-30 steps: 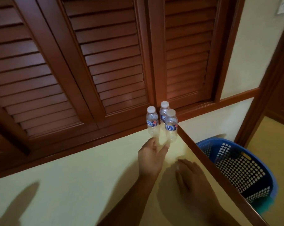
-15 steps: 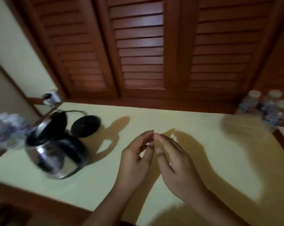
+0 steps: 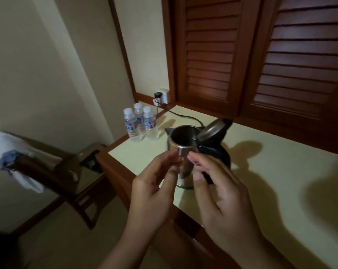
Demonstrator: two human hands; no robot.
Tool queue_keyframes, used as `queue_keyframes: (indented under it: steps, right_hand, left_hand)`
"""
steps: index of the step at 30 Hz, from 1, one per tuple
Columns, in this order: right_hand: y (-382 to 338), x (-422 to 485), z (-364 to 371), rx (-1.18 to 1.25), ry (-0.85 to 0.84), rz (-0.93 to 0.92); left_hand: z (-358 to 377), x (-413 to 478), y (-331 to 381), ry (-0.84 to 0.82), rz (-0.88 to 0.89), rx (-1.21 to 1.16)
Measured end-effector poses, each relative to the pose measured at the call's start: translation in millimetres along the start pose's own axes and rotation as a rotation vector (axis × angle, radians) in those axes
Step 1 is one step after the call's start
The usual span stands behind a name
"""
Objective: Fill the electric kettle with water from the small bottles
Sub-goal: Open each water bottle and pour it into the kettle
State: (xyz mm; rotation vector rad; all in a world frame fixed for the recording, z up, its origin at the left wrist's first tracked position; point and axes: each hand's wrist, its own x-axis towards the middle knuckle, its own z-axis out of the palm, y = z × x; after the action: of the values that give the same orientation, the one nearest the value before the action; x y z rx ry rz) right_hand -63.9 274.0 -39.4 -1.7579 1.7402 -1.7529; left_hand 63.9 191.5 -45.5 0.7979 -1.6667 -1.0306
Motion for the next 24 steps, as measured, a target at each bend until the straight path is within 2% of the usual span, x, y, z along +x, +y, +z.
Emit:
queue_keyframes:
  steps: [7,13,19,24]
  right_hand:
    - [-2.9,51.0,116.6,-0.069,-0.041,0.05]
    - [14.9,117.9,203.6,-0.242,-0.016,0.071]
    - [45.8,199.3,256.4,-0.542,-0.124,0.203]
    - [70.7,233.5,282.2,-0.893,-0.161,0.204]
  left_hand:
    - [-91.3,77.0,-63.7,0.014,-0.062,-0.006]
    - [-148.8,154.7,-114.9,-0.014,-0.083,0.04]
    - [-169.5,213.0,-159.4,-0.024,-0.165,0.05]
    - [-173.9,236.7,-172.3,-0.048,-0.183,0.16]
